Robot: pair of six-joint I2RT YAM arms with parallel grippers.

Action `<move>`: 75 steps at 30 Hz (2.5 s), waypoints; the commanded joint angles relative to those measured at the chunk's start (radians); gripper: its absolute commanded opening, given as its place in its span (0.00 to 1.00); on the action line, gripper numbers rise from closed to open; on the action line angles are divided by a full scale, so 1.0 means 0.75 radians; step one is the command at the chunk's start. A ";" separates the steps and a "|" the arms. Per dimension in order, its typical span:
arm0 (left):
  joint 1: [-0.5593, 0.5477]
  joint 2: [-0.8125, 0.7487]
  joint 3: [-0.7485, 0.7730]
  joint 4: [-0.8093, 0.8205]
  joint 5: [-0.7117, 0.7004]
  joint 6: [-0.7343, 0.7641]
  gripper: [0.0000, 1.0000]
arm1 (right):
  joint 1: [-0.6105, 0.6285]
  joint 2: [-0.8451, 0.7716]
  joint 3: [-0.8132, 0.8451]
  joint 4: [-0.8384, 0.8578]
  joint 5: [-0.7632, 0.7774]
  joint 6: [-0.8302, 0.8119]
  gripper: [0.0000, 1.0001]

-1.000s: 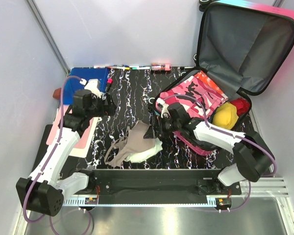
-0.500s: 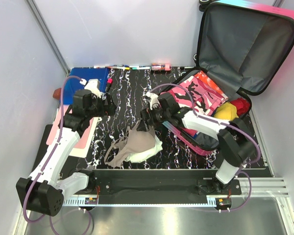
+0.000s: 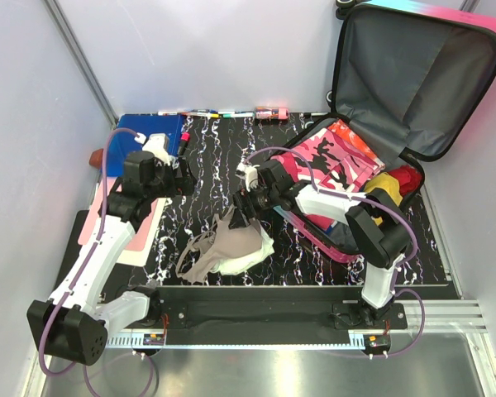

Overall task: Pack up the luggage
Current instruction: Place the clothes at the center of the board, then pick up the clothes at the center of the board.

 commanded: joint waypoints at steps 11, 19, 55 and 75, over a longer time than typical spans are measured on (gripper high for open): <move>-0.004 -0.003 0.009 0.042 -0.001 0.006 0.99 | -0.004 -0.065 0.007 0.045 -0.096 -0.010 0.57; -0.004 -0.003 0.009 0.044 0.001 0.006 0.99 | -0.006 0.016 0.015 0.043 -0.132 -0.022 0.56; -0.004 -0.003 0.011 0.042 0.011 0.002 0.99 | -0.006 -0.190 -0.048 0.028 -0.032 0.133 0.46; -0.004 0.016 0.011 0.042 0.018 -0.002 0.99 | -0.006 -0.376 -0.367 0.034 0.207 0.279 1.00</move>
